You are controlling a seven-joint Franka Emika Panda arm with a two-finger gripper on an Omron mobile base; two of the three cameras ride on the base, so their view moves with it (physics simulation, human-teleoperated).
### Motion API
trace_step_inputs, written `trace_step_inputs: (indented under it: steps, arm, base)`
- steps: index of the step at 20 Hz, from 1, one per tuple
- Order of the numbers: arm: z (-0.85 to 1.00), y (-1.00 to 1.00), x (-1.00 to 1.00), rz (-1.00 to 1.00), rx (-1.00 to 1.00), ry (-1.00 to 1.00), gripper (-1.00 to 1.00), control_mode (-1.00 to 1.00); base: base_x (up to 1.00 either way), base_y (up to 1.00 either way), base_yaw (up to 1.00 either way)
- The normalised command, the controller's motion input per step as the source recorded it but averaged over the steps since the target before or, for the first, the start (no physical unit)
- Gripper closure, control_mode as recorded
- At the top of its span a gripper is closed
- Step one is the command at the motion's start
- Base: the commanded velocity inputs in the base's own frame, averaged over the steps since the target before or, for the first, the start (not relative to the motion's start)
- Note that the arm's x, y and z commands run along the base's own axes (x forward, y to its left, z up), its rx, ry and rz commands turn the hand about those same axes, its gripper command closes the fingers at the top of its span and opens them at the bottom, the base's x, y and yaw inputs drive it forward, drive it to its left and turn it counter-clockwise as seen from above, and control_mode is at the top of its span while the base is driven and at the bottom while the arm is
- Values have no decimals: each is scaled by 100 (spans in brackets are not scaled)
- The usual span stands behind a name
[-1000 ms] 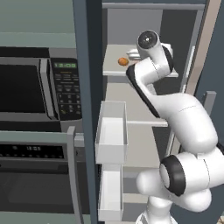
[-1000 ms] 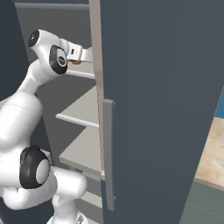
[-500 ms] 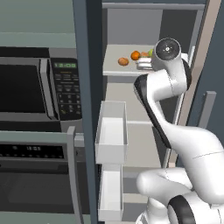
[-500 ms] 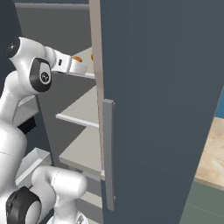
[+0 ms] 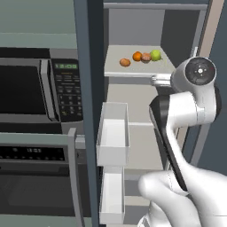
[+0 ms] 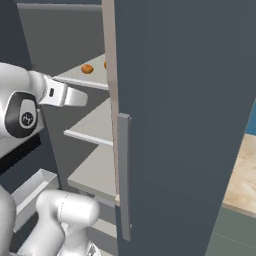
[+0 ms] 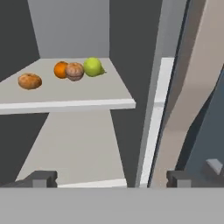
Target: Take the tangerines from the second highest rack and move them to the highest rack where the pear and tangerine are located, to maximize freezer space. Close the freezer door after rearranging.
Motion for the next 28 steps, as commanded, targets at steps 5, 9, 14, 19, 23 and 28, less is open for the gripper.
trace_step_inputs:
  steps: [5, 9, 14, 19, 23, 28]
  arm:
    - [0, 0, 0, 0, 0, 0, -100, 100]
    - [0, 0, 0, 0, 0, 0, -100, 100]
    - [0, 0, 0, 0, 0, 0, -100, 100]
    - [0, 0, 0, 0, 0, 0, -100, 100]
    - [0, 0, 0, 0, 0, 0, -100, 100]
    - [0, 0, 0, 0, 0, 0, -100, 100]
  base:
    - [-100, 19, 0]
    - [-94, 60, 0]
    - [-63, 96, 0]
    - [-11, 100, -4]
    - [61, 81, -31]
    - [72, 27, -26]
